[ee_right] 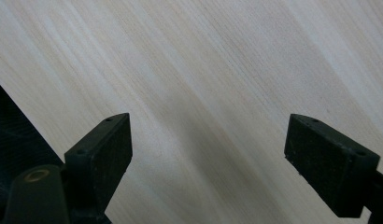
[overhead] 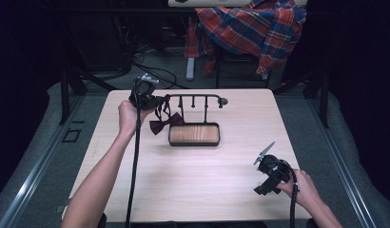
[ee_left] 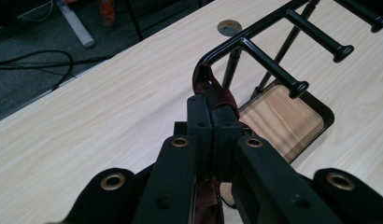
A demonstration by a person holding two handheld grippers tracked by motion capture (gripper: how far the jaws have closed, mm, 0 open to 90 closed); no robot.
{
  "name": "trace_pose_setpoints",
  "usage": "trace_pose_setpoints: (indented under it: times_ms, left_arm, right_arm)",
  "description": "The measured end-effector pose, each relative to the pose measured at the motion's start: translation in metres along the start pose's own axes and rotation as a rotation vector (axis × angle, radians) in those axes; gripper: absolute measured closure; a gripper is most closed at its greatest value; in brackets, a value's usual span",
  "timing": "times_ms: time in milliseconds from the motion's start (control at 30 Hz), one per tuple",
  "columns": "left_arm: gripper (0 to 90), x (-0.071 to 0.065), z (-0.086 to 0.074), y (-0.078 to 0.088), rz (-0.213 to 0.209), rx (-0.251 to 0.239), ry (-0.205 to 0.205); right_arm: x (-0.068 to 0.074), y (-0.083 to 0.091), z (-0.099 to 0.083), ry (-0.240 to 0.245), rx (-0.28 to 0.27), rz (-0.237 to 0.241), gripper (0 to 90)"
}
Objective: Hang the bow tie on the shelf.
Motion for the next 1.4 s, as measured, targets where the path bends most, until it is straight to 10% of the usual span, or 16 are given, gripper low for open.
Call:
trace_pose_setpoints:
  times_ms: [967, 1400]
  left_arm:
    - [81.0, 0.011, -0.027, -0.021, -0.044, 0.101, 0.060]
    - [33.2, 0.019, -0.039, -0.009, -0.006, 0.075, 0.091]
  right_arm:
    - [0.002, 0.003, -0.001, 0.002, -0.005, 0.001, 14.8]
    - [0.003, 0.003, -0.001, -0.002, -0.009, 0.001, 14.8]
Point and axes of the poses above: each handheld gripper's, and its own axes: y roughly backward along the jaws, z roughly out of its top, x roughly to its left, the point moved 3 cm from there along -y, roughly forward along the jaws, and after that the axes turned 6 degrees about x, right-handed, at the moved point
